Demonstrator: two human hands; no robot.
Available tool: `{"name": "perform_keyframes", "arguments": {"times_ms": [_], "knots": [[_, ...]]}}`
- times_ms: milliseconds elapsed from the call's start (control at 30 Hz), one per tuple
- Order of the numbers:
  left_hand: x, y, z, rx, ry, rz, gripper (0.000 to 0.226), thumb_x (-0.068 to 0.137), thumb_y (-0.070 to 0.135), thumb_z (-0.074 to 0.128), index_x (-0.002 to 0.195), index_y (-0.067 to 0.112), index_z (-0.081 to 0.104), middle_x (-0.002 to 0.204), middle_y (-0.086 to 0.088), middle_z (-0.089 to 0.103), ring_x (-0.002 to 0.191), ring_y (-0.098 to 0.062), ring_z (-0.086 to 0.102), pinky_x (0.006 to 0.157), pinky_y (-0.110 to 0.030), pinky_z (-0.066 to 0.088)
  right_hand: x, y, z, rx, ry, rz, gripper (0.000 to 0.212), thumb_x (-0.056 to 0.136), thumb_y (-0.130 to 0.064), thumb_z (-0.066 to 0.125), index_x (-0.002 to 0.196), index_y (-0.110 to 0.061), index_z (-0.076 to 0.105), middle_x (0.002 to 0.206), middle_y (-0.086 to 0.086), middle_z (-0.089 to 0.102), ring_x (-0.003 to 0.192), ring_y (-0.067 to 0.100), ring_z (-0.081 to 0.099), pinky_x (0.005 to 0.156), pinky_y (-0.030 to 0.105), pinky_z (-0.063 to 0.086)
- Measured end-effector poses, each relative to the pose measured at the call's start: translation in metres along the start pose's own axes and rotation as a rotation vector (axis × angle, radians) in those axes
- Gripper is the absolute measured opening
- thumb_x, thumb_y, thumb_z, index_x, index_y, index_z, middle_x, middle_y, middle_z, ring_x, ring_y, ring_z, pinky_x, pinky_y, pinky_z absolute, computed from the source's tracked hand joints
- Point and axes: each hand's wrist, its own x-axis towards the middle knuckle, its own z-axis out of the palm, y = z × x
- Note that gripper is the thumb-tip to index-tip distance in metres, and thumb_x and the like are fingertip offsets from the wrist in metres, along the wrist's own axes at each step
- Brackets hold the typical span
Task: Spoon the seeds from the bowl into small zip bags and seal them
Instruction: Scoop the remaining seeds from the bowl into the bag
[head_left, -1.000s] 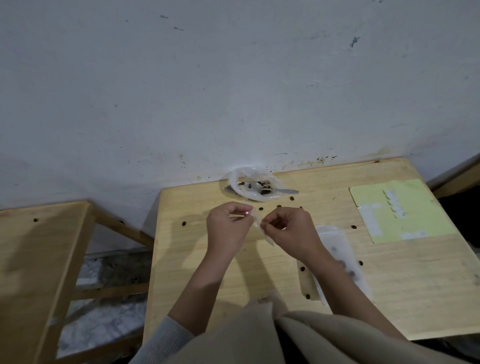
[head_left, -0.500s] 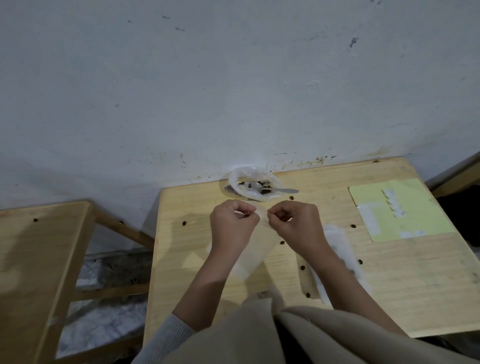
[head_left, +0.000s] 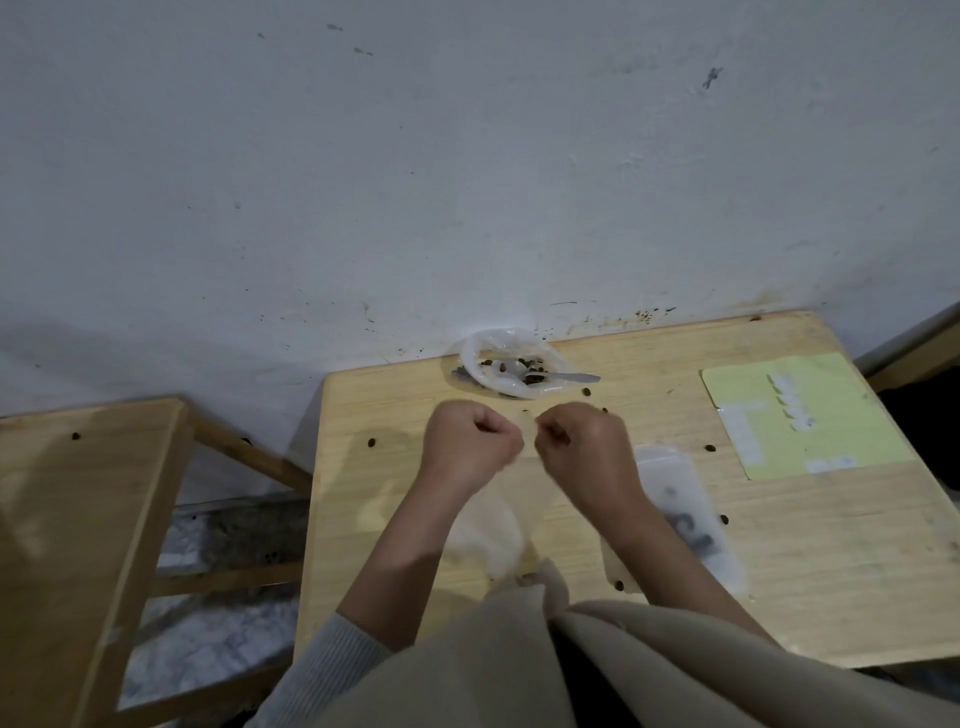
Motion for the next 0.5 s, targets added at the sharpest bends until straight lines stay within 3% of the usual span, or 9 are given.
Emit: {"name": "perform_keyframes", "arguments": {"times_ms": [100, 267, 400, 500], "knots": [[-0.014, -0.01, 0.012, -0.052, -0.138, -0.086, 0.019, 0.072, -0.006, 0.067, 0.063, 0.01, 0.067, 0.058, -0.003, 0.065, 0.056, -0.013, 0.063, 0.058, -0.025, 0.055, 0.013, 0.006, -0.009, -0.034, 0.013, 0.026, 0.008, 0.069, 0.003, 0.067, 0.067, -0.004, 0.07, 0.057, 0.005, 0.064, 0.052, 0.02, 0.058, 0.05, 0.031, 0.049], [0.001, -0.01, 0.004, -0.146, 0.01, -0.02, 0.017, 0.073, -0.005, 0.069, 0.068, 0.011, 0.067, 0.062, -0.006, 0.068, 0.064, -0.02, 0.066, 0.065, -0.031, 0.057, 0.016, 0.006, -0.015, 0.044, -0.174, 0.06, 0.018, 0.08, -0.001, 0.064, 0.076, -0.017, 0.072, 0.075, -0.001, 0.069, 0.068, 0.016, 0.063, 0.065, 0.036, 0.054], [0.0, -0.009, 0.01, -0.086, 0.023, 0.075, 0.018, 0.072, -0.001, 0.068, 0.066, 0.016, 0.066, 0.055, 0.006, 0.064, 0.071, -0.024, 0.071, 0.071, -0.039, 0.058, 0.015, 0.005, -0.014, -0.05, -0.335, 0.078, 0.032, 0.08, 0.004, 0.05, 0.086, -0.014, 0.076, 0.093, 0.003, 0.067, 0.085, 0.019, 0.062, 0.074, 0.035, 0.051], [-0.001, -0.014, 0.015, -0.092, 0.01, 0.208, 0.02, 0.075, 0.001, 0.07, 0.07, 0.02, 0.064, 0.066, 0.001, 0.064, 0.074, -0.025, 0.07, 0.071, -0.036, 0.058, 0.015, 0.003, -0.017, -0.006, -0.296, 0.173, 0.021, 0.08, -0.002, 0.06, 0.089, -0.014, 0.075, 0.093, -0.001, 0.069, 0.074, 0.01, 0.058, 0.068, 0.026, 0.048]]}}
